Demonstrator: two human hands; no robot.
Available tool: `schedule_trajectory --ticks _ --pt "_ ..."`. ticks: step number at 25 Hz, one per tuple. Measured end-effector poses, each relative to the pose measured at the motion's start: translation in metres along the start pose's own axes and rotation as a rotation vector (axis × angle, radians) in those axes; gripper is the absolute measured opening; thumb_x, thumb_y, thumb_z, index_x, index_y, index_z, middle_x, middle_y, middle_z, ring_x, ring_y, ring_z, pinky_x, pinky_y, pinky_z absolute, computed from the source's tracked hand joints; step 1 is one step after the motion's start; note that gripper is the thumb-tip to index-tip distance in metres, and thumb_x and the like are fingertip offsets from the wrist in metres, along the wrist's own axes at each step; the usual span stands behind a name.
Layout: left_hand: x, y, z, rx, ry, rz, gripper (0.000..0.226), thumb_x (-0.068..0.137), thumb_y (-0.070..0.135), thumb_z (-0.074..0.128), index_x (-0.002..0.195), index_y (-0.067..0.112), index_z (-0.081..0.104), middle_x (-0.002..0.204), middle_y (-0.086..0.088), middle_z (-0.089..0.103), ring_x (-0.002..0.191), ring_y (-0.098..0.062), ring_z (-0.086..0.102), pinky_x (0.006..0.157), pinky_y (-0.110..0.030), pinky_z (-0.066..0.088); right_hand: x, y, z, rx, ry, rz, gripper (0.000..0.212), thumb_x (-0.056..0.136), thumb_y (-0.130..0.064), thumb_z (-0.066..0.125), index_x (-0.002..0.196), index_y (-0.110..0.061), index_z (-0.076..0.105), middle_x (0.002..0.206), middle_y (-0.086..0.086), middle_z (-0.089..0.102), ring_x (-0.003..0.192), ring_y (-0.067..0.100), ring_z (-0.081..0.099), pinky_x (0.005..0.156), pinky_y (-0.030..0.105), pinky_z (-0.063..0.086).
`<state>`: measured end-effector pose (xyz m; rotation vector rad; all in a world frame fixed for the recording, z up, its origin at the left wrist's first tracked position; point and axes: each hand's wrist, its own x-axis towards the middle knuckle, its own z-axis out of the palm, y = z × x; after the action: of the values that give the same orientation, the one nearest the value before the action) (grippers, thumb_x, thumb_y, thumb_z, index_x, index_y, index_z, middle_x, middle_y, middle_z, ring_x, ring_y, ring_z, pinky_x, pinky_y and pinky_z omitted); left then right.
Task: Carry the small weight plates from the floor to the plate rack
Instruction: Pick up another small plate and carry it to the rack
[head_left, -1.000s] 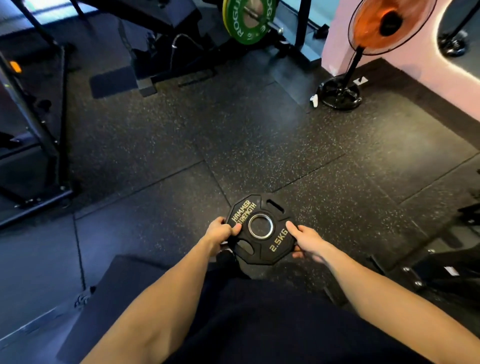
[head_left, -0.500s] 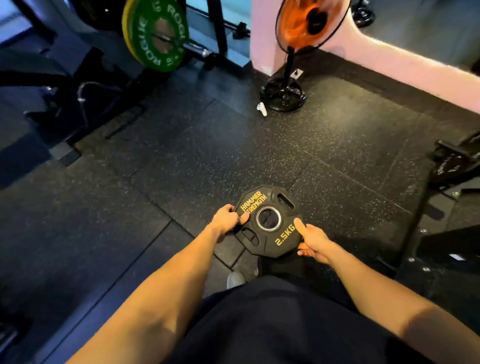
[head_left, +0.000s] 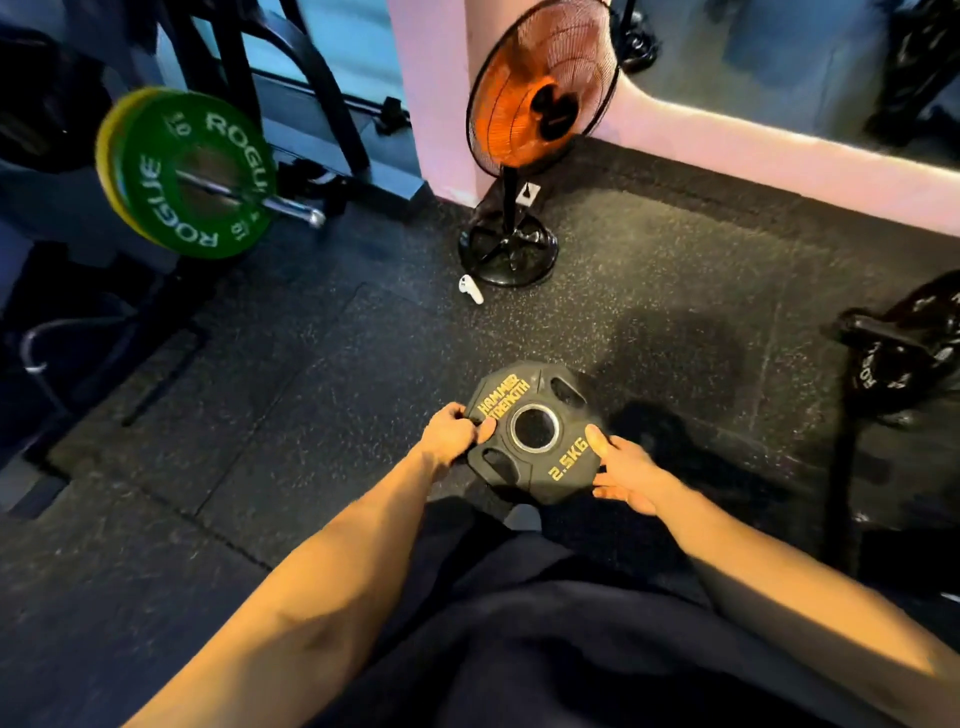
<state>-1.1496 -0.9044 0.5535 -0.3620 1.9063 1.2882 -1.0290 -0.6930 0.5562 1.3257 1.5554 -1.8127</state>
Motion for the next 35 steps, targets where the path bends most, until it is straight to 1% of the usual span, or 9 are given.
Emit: schedule_trajectory --ticks 4,9,12,17,21,24,29,32,35 --pt "0.071 0.075 -0.003 0.005 -0.012 0.022 0.02 0.071 0.014 0.075 0.083 0.015 0.059 0.095 -0.012 0.068 0.088 -0.024 0.063 0.087 -0.045 0.053 0.043 -0.086 -0.003 -0.023 0.049 -0.021 0.073 0.092 -0.048 0.053 0.15 -0.015 0.024 0.137 0.014 0.05 0.108 0.031 0.056 0.064 0.03 0.05" --pt "0.192 0.182 0.006 0.109 -0.088 0.048 0.017 0.083 0.019 0.073 0.083 0.017 0.056 0.085 -0.005 0.062 0.075 -0.02 0.058 0.058 -0.027 0.048 0.136 -0.188 -0.015 -0.074 0.157 -0.102 0.042 0.088 -0.054 0.054 0.109 -0.018 0.062 0.116 0.01 0.067 0.092 0.023 0.063 0.08 0.038 0.058" --pt "0.259 0.256 0.008 0.182 -0.143 0.06 0.016 0.083 0.019 0.073 0.093 0.015 0.06 0.094 -0.008 0.066 0.084 -0.022 0.062 0.065 -0.03 0.051 0.171 -0.256 -0.016 0.032 0.202 -0.096 0.039 0.093 -0.046 0.052 0.109 -0.012 0.06 0.093 0.008 0.063 0.072 0.019 0.059 0.048 0.023 0.049" --pt "0.336 0.393 0.022 0.259 -0.233 0.115 0.019 0.088 0.015 0.07 0.1 0.014 0.055 0.088 -0.005 0.063 0.078 -0.019 0.063 0.058 -0.024 0.054 0.222 -0.371 -0.033 0.163 0.284 -0.099 0.031 0.093 -0.047 0.052 0.092 -0.018 0.059 0.081 0.001 0.061 0.066 0.014 0.057 0.044 0.021 0.042" --pt "0.391 0.466 0.049 0.264 -0.276 0.127 0.035 0.079 0.021 0.077 0.107 0.016 0.057 0.116 -0.012 0.067 0.104 -0.028 0.065 0.094 -0.044 0.054 0.262 -0.439 -0.06 0.219 0.313 -0.116 0.032 0.094 -0.044 0.052 0.103 -0.014 0.057 0.075 0.001 0.058 0.059 0.016 0.055 0.034 0.017 0.039" --pt "0.428 0.513 0.088 0.218 -0.279 0.131 0.042 0.087 0.012 0.07 0.124 0.011 0.052 0.117 -0.006 0.062 0.101 -0.022 0.061 0.084 -0.034 0.053 0.3 -0.489 -0.1 0.207 0.316 -0.123 0.035 0.095 -0.043 0.051 0.106 -0.011 0.057 0.075 0.002 0.057 0.058 0.016 0.054 0.034 0.018 0.039" --pt "0.503 0.596 0.171 0.382 -0.273 0.172 0.034 0.08 0.021 0.076 0.108 0.013 0.059 0.113 -0.011 0.067 0.101 -0.028 0.066 0.084 -0.038 0.057 0.357 -0.555 -0.186 0.225 0.332 -0.153 0.042 0.095 -0.043 0.05 0.111 -0.006 0.059 0.085 0.007 0.062 0.063 0.018 0.057 0.038 0.02 0.042" --pt "0.519 0.651 0.228 0.489 -0.329 0.202 0.046 0.076 0.028 0.078 0.115 0.014 0.057 0.117 -0.009 0.066 0.105 -0.028 0.065 0.092 -0.039 0.053 0.373 -0.58 -0.238 0.301 0.362 -0.13 0.047 0.093 -0.046 0.052 0.116 -0.006 0.058 0.099 0.012 0.065 0.078 0.025 0.062 0.05 0.029 0.046" --pt "0.524 0.69 0.288 0.668 -0.398 0.256 0.04 0.084 0.024 0.073 0.117 0.008 0.057 0.113 -0.009 0.065 0.106 -0.029 0.064 0.093 -0.039 0.053 0.372 -0.582 -0.281 0.41 0.433 -0.134 0.046 0.094 -0.045 0.05 0.113 -0.004 0.059 0.091 0.011 0.064 0.074 0.024 0.06 0.051 0.028 0.042"
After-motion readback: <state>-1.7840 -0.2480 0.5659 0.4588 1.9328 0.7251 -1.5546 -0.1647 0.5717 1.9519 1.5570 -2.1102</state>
